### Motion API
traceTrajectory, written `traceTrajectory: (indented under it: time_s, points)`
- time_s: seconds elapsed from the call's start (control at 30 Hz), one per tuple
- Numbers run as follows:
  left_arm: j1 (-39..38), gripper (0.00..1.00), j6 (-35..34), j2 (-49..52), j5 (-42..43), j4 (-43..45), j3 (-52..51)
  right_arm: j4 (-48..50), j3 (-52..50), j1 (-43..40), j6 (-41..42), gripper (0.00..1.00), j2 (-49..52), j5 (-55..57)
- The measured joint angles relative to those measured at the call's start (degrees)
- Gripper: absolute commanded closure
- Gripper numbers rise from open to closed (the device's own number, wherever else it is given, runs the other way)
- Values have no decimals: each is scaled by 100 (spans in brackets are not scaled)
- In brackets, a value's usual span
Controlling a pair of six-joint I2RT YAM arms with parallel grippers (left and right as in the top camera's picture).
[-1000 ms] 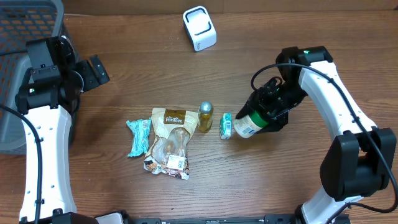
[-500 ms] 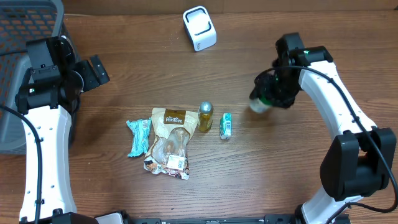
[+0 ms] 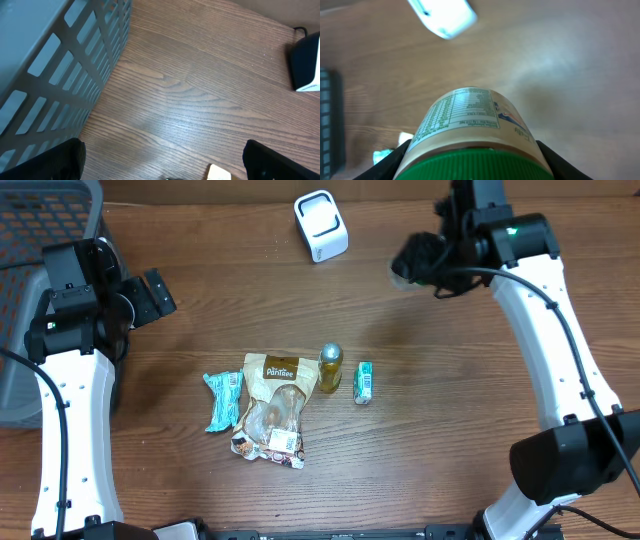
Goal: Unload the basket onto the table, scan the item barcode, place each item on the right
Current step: 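Raise the jar toward the white scanner with the right gripper, then hold the jar's side against the white scanner with the right gripper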
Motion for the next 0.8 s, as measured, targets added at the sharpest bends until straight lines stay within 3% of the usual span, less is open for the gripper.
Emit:
traceTrajectory:
  time_s: [0.37, 0.8]
  points:
    - [0, 0, 0, 0, 2, 0, 0, 2669, 9, 1165, -656, 96, 304, 1340]
    - [0, 0, 0, 0, 2, 0, 0, 5316, 15, 1172, -885, 96, 2188, 1755]
